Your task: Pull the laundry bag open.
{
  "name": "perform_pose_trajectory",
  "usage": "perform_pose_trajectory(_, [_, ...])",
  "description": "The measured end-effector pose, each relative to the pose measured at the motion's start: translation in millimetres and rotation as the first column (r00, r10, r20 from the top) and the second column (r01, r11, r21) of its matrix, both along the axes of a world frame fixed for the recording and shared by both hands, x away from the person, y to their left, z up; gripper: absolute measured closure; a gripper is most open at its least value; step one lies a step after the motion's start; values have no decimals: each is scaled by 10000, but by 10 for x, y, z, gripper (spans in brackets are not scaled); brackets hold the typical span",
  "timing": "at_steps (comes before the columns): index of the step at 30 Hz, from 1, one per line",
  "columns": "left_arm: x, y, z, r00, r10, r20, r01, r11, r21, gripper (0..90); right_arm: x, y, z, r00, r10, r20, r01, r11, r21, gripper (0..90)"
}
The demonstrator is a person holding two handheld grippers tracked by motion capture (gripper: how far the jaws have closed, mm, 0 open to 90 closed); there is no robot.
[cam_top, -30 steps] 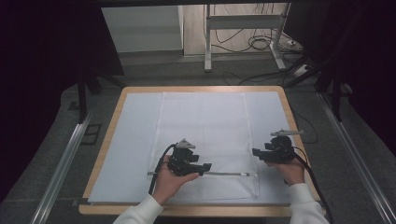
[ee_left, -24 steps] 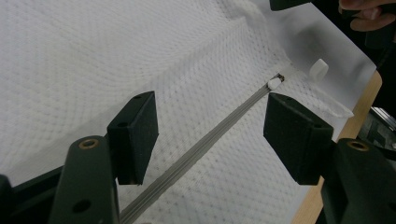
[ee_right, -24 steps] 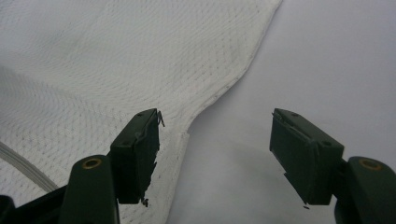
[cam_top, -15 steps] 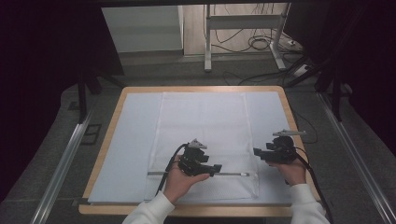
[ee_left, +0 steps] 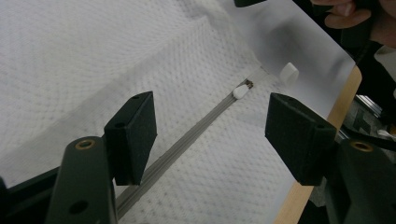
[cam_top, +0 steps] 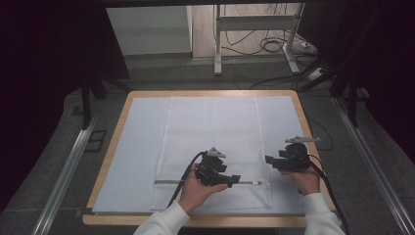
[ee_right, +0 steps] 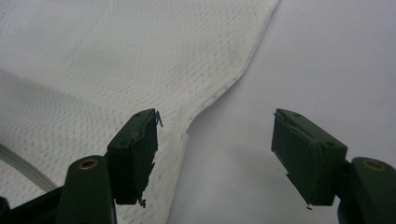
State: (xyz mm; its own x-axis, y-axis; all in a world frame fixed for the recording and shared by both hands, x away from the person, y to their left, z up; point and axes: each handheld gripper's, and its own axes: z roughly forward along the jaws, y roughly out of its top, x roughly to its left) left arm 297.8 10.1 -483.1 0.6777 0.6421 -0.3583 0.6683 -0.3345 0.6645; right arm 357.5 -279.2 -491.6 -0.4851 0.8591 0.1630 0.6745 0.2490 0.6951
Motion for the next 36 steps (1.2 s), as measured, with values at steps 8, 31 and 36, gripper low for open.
perform_pose_trajectory(8, [-4,-179,-44,9996,-267,59,265,9992,305,336,-5,6,2,10000,3,-41,-3,10000,-9,306])
perform_pose_trajectory(31, [74,-540,-208,9960,-703,-548,732,9959,526,352,-1,-5,-7,10000,-31,46,31,9998,-188,292])
perform_pose_trajectory(36, [89,-584,-228,9951,-733,-667,765,9960,467,348,-2,-8,-9,10000,-41,38,42,9997,-222,292])
